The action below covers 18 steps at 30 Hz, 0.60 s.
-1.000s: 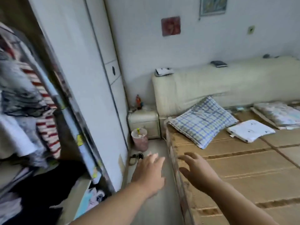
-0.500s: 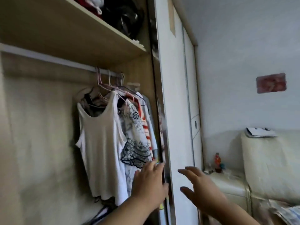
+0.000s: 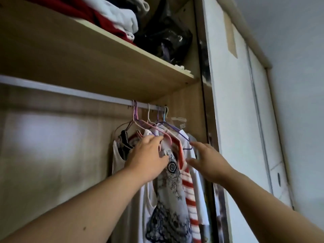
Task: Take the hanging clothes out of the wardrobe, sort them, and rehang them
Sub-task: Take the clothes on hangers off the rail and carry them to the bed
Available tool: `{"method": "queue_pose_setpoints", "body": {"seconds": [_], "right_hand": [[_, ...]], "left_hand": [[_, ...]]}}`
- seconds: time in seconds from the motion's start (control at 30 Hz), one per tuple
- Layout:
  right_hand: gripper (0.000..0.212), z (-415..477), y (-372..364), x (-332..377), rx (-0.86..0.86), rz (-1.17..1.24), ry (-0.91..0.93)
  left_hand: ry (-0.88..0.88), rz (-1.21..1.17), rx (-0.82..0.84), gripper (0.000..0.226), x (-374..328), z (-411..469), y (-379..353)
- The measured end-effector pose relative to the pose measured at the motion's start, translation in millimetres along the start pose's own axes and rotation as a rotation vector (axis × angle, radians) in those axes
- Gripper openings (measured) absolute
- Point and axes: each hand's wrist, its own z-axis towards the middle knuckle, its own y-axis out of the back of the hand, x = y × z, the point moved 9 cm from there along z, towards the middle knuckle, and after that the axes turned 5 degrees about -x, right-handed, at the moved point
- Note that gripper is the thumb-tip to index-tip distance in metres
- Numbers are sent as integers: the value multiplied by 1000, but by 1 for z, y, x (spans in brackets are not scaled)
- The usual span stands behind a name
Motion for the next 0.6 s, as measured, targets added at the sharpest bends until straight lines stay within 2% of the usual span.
{"method": "queue_pose_setpoints", "body": {"seconds": [0.13,0.33,0.43,0.6], "right_hand": [[63,77,-26,-20,41,63,32],[48,174,-68,-40,97,88,-46],[44,201,-94,-50,179,48,-120],[40,215,-114,-39,163,142,-17]], "left_hand": [[28,94,6,67,11,52,-19],[76,244,202,69,27,83,-58],[119,319,184,73,35,87,-60],[174,335,149,67,43,85,-64]]}}
